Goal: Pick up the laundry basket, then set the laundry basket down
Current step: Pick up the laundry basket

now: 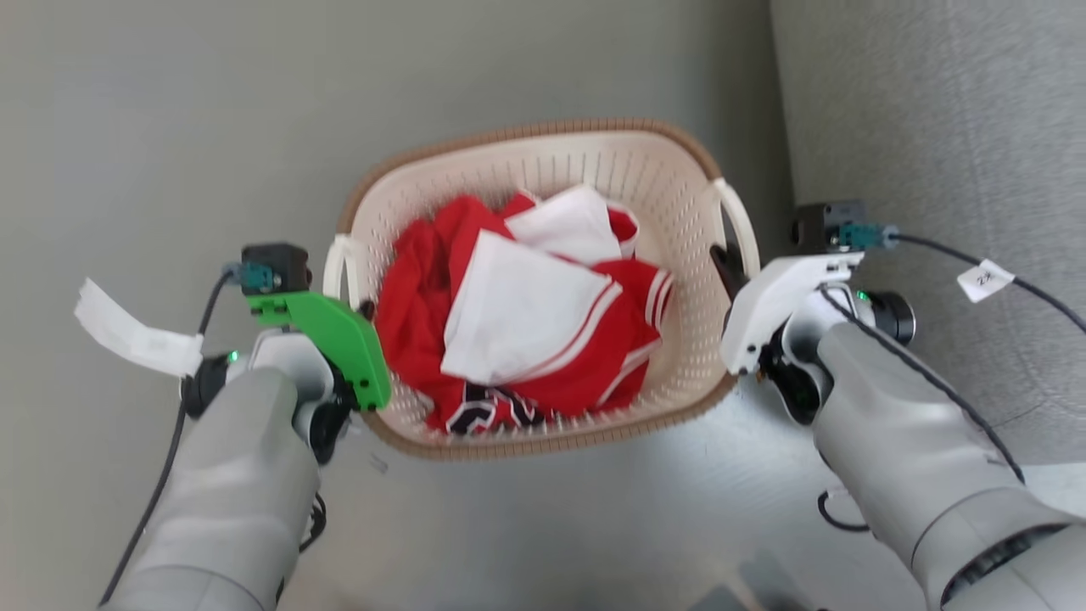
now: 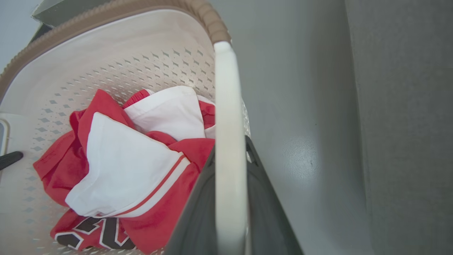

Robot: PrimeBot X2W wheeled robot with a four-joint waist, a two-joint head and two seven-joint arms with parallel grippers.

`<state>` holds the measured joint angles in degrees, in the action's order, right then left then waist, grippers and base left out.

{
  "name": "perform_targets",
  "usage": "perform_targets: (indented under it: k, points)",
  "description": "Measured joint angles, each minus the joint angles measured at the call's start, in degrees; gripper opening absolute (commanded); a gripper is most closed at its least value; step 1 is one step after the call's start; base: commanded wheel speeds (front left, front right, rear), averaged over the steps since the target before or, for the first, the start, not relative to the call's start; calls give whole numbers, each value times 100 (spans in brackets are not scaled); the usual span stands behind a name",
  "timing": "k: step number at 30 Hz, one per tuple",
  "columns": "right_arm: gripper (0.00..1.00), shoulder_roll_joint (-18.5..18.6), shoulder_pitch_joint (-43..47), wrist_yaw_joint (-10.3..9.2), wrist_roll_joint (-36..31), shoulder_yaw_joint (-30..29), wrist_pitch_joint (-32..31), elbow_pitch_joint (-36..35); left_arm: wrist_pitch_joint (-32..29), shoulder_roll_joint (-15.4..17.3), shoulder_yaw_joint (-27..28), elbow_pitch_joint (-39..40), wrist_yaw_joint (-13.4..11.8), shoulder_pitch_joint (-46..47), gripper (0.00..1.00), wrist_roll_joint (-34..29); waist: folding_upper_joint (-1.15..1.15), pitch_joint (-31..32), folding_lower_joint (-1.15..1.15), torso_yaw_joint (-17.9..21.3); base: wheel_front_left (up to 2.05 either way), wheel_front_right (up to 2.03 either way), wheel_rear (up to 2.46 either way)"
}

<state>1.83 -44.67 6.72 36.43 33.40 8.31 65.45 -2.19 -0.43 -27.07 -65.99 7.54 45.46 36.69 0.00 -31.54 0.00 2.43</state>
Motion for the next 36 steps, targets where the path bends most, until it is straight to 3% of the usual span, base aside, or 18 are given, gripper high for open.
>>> perform_targets:
  k: [18,36]
  points:
    - [0,-29,981,32,554,385,-824,81,-694,-22,-309,-136,0,-966,0,524,0,1421,0,137,0,0,0]
    - [0,-20,1387,31,848,584,-1234,69,-938,-18,-515,-136,-9,-1384,0,760,0,2481,0,114,0,0,0]
